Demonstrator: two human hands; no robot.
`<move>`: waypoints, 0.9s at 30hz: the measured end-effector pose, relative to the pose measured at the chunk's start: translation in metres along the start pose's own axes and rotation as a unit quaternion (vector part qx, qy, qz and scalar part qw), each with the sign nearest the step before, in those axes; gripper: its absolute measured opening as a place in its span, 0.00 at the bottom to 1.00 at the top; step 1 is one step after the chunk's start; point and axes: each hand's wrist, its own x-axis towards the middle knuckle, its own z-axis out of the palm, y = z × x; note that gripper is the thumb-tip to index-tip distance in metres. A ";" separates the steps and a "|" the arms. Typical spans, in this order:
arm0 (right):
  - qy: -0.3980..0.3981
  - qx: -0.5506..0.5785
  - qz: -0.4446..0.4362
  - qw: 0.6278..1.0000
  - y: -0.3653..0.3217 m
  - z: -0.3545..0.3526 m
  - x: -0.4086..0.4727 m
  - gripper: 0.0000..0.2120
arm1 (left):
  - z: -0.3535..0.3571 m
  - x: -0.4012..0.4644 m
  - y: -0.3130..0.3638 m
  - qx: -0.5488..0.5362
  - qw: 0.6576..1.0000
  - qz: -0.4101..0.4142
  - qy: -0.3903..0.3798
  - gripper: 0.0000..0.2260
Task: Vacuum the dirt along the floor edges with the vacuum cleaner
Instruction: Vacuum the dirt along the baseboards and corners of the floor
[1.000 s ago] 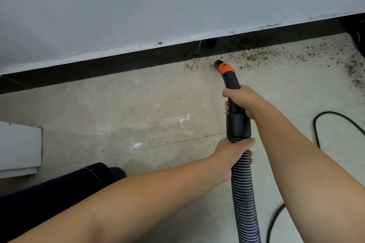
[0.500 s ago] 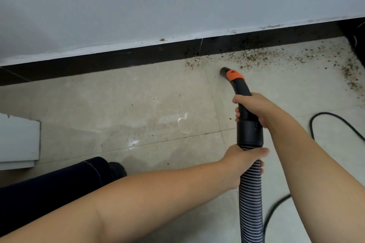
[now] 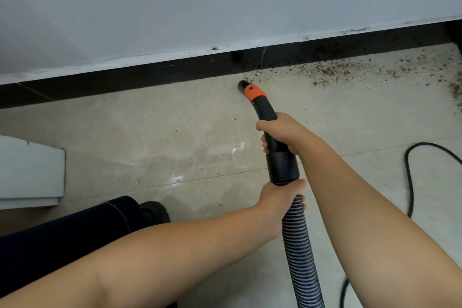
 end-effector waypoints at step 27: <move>0.072 0.042 0.017 0.996 -0.023 -0.051 0.023 0.07 | 0.031 0.017 0.040 0.013 1.000 0.001 -0.028 0.09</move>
